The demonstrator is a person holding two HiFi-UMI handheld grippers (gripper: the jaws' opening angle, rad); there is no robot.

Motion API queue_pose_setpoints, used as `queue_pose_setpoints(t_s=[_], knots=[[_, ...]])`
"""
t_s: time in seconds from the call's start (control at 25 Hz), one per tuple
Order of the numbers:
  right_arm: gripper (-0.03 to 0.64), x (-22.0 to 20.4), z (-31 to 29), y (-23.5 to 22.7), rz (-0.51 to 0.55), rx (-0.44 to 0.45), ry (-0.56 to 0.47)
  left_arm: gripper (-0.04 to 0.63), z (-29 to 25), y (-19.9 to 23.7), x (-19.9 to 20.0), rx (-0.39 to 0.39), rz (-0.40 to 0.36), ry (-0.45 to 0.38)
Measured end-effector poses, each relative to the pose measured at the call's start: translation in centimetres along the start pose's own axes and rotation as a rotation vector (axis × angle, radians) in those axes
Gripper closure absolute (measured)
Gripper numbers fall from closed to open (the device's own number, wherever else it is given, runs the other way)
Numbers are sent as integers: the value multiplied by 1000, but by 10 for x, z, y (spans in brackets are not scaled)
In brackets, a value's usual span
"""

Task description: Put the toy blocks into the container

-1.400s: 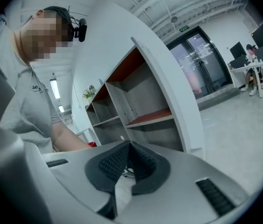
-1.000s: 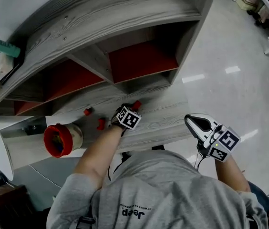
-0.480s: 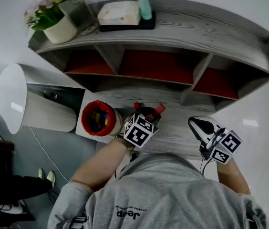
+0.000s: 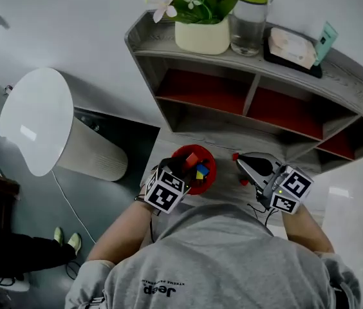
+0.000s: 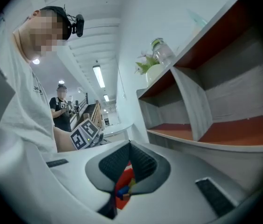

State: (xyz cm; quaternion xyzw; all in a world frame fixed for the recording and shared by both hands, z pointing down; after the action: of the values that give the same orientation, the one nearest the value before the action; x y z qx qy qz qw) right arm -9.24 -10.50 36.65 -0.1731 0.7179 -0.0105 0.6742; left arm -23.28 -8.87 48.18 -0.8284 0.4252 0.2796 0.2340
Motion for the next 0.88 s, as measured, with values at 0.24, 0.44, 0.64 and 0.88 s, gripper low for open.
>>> queue_pose_setpoints(t_s=[0.24, 0.44, 0.64, 0.88], knots=[[604, 0, -41, 6, 5, -12, 39, 436, -3, 24, -13, -53, -1, -14], [604, 6, -42, -1, 1, -52, 47, 374, -7, 21, -1, -123, -10, -49], [604, 8, -27, -14, 0, -83, 46, 374, -9, 16, 20, -146, -5, -74], [604, 9, 13, -34, -8, -109, 36, 374, -20, -38, 53, -226, -25, -94]])
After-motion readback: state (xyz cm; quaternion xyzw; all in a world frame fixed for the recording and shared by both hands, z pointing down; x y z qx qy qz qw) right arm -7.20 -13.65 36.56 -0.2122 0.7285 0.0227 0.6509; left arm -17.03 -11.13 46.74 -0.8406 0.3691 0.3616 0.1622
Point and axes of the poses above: the fingertips, and each gripper's own axes: z backward along the fingers, y to its left, x out of its top, the point moved 1 cm from there along z, backward along the fingers, and after that the axes turned 8 degrees about x, right-handed, at the moved point
